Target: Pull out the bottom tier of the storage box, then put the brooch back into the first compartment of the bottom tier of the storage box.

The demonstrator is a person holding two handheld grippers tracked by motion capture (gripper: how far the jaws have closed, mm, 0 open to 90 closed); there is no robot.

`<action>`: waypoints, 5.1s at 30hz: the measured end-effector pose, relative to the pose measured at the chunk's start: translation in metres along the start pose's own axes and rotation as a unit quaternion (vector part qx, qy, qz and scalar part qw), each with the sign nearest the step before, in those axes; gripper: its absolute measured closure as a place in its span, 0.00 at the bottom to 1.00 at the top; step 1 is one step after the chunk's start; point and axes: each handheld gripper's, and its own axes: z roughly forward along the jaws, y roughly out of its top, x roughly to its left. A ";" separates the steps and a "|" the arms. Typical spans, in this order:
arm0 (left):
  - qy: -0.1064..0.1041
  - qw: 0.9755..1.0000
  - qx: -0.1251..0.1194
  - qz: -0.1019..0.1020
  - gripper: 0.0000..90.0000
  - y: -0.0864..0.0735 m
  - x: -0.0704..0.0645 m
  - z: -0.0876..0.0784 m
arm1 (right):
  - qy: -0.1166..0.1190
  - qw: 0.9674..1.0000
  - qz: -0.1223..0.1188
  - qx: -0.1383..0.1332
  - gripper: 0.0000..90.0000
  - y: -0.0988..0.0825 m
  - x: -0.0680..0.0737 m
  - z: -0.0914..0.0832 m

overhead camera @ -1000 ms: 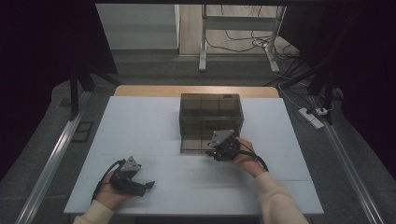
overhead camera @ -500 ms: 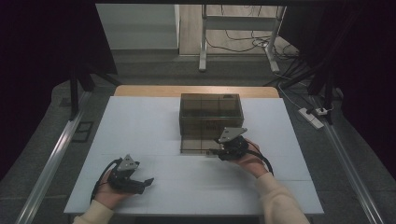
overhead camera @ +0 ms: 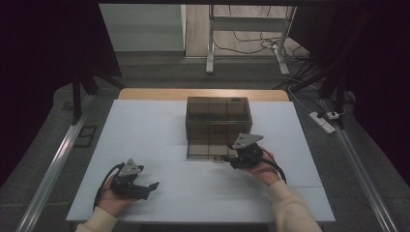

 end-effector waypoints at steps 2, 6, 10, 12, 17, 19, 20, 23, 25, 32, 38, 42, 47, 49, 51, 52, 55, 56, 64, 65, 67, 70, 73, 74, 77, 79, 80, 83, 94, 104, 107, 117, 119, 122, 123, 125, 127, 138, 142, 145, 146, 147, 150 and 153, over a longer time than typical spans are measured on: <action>0.000 1.000 -0.001 -0.002 0.14 0.000 0.001 0.000 | -0.002 1.000 0.002 0.002 0.53 0.000 -0.001 -0.001; -0.001 1.000 -0.006 -0.005 0.14 0.000 0.002 0.001 | -0.004 1.000 0.004 -0.001 0.53 0.000 -0.002 -0.003; -0.003 1.000 -0.013 -0.002 0.14 0.001 0.000 -0.001 | -0.009 1.000 0.007 -0.005 0.52 -0.001 -0.003 -0.005; -0.002 1.000 -0.018 -0.002 0.13 0.002 -0.001 -0.002 | -0.009 1.000 0.009 -0.006 0.52 -0.002 -0.004 -0.007; -0.002 1.000 -0.021 -0.004 0.13 0.002 -0.002 -0.003 | -0.017 1.000 0.016 -0.003 0.51 -0.004 -0.003 -0.010; -0.002 1.000 -0.019 -0.003 0.13 0.002 -0.002 -0.002 | -0.019 1.000 0.018 -0.003 0.50 -0.005 -0.003 -0.012; -0.002 1.000 -0.017 -0.002 0.13 0.002 -0.002 -0.002 | -0.020 1.000 0.020 -0.004 0.50 -0.006 -0.003 -0.013; -0.002 1.000 -0.015 0.000 0.13 0.002 -0.003 -0.002 | -0.024 0.999 0.023 -0.004 0.50 -0.008 -0.003 -0.018; -0.001 1.000 -0.014 0.002 0.13 0.002 -0.003 -0.002 | -0.026 0.999 0.027 -0.005 0.49 -0.009 -0.004 -0.022; 0.000 1.000 -0.013 0.002 0.13 0.002 -0.003 -0.001 | -0.033 0.999 0.040 -0.007 0.48 -0.019 -0.005 -0.035; 0.000 1.000 -0.013 0.003 0.13 0.002 -0.003 -0.001 | -0.038 0.998 0.052 -0.007 0.47 -0.024 -0.007 -0.041; 0.000 1.000 -0.014 0.003 0.13 0.002 -0.003 -0.002 | -0.043 0.997 0.062 -0.002 0.47 -0.028 -0.009 -0.044; -0.002 1.000 -0.016 0.002 0.13 0.001 -0.003 -0.002 | -0.053 0.996 0.071 0.002 0.46 -0.033 -0.011 -0.049; -0.003 1.000 -0.017 0.001 0.13 0.001 -0.003 -0.003 | -0.059 0.996 0.073 0.006 0.46 -0.035 -0.012 -0.049; -0.004 1.000 -0.018 0.000 0.13 0.000 -0.003 -0.003 | -0.062 0.995 0.075 0.006 0.46 -0.036 -0.013 -0.051; -0.004 1.000 -0.018 0.000 0.13 0.000 -0.003 -0.003 | -0.062 0.995 0.077 0.006 0.46 -0.036 -0.013 -0.051; -0.004 1.000 -0.018 0.000 0.13 0.000 -0.002 -0.003 | -0.068 0.995 0.077 0.008 0.45 -0.037 -0.014 -0.053; -0.004 1.000 -0.018 -0.001 0.13 0.000 -0.002 -0.003 | -0.070 0.994 0.078 0.009 0.45 -0.038 -0.014 -0.054; -0.004 1.000 -0.021 -0.002 0.13 0.000 -0.002 -0.003 | -0.085 0.992 0.091 0.022 0.44 -0.047 -0.020 -0.060; -0.004 1.000 -0.021 -0.002 0.13 0.000 -0.002 -0.003 | -0.087 0.992 0.094 0.024 0.43 -0.048 -0.020 -0.062; -0.004 1.000 -0.022 -0.003 0.13 0.000 -0.002 -0.003 | -0.092 0.991 0.096 0.031 0.44 -0.051 -0.020 -0.064; -0.005 1.000 -0.023 -0.003 0.13 0.000 -0.002 -0.004 | -0.096 0.989 0.101 0.039 0.44 -0.055 -0.021 -0.066; -0.006 1.000 -0.022 -0.002 0.13 0.000 -0.002 -0.004 | -0.101 0.988 0.105 0.050 0.44 -0.059 -0.023 -0.068; -0.006 1.000 -0.023 -0.002 0.13 0.000 -0.002 -0.004 | -0.100 0.987 0.109 0.055 0.44 -0.060 -0.024 -0.068; -0.007 1.000 -0.022 -0.002 0.13 0.000 -0.002 -0.003 | -0.102 0.986 0.116 0.069 0.44 -0.063 -0.029 -0.070; -0.006 1.000 -0.021 -0.002 0.13 0.000 -0.002 -0.003 | -0.103 0.985 0.119 0.072 0.44 -0.065 -0.032 -0.072; -0.006 1.000 -0.021 -0.001 0.13 0.000 -0.002 -0.003 | -0.103 0.984 0.122 0.075 0.44 -0.066 -0.034 -0.073; -0.006 1.000 -0.020 -0.002 0.13 0.000 -0.002 -0.003 | -0.100 0.983 0.130 0.079 0.44 -0.070 -0.037 -0.074; -0.006 1.000 -0.017 0.001 0.13 -0.001 -0.002 -0.002 | -0.082 0.980 0.141 0.116 0.46 -0.077 -0.040 -0.067; -0.008 1.000 -0.014 0.004 0.13 -0.001 -0.003 -0.002 | -0.061 0.977 0.143 0.143 0.45 -0.082 -0.040 -0.060; -0.008 1.000 -0.012 0.004 0.13 -0.001 -0.003 -0.001 | -0.061 0.976 0.145 0.148 0.44 -0.082 -0.041 -0.059; -0.010 1.000 -0.009 0.006 0.13 -0.001 -0.003 -0.001 | -0.048 0.975 0.151 0.157 0.50 -0.084 -0.042 -0.056; -0.010 1.000 -0.008 0.006 0.13 -0.001 -0.003 -0.001 | -0.044 0.974 0.152 0.159 0.55 -0.083 -0.042 -0.056; -0.010 1.000 -0.007 0.006 0.13 -0.001 -0.003 0.000 | -0.045 0.973 0.153 0.165 0.63 -0.082 -0.043 -0.056; -0.010 1.000 -0.007 0.006 0.13 -0.001 -0.003 0.000 | -0.043 0.973 0.153 0.167 0.67 -0.081 -0.043 -0.057; -0.010 1.000 -0.007 0.006 0.13 -0.001 -0.004 0.000 | -0.041 0.973 0.149 0.172 0.75 -0.080 -0.042 -0.057; -0.010 1.000 -0.007 0.007 0.13 -0.001 -0.004 -0.001 | -0.039 0.973 0.150 0.173 0.82 -0.080 -0.042 -0.057; -0.010 1.000 -0.007 0.006 0.13 -0.001 -0.004 0.000 | -0.045 0.972 0.156 0.170 0.91 -0.082 -0.045 -0.061; -0.010 1.000 -0.007 0.006 0.13 -0.001 -0.004 -0.001 | -0.044 0.972 0.160 0.166 0.91 -0.082 -0.046 -0.062; -0.010 1.000 -0.006 0.007 0.13 -0.001 -0.004 -0.001 | -0.048 0.974 0.160 0.156 0.91 -0.081 -0.047 -0.065; -0.010 1.000 -0.007 0.007 0.13 -0.001 -0.004 -0.001 | -0.049 0.974 0.162 0.148 0.91 -0.080 -0.047 -0.066; -0.010 1.000 -0.007 0.007 0.13 -0.001 -0.004 -0.001 | -0.050 0.974 0.166 0.144 0.91 -0.079 -0.047 -0.068; -0.010 1.000 -0.008 0.006 0.13 -0.001 -0.003 -0.001 | -0.053 0.976 0.170 0.128 0.91 -0.077 -0.048 -0.073; -0.009 1.000 -0.009 0.006 0.13 -0.001 -0.004 -0.001 | -0.053 0.976 0.179 0.114 0.91 -0.076 -0.049 -0.076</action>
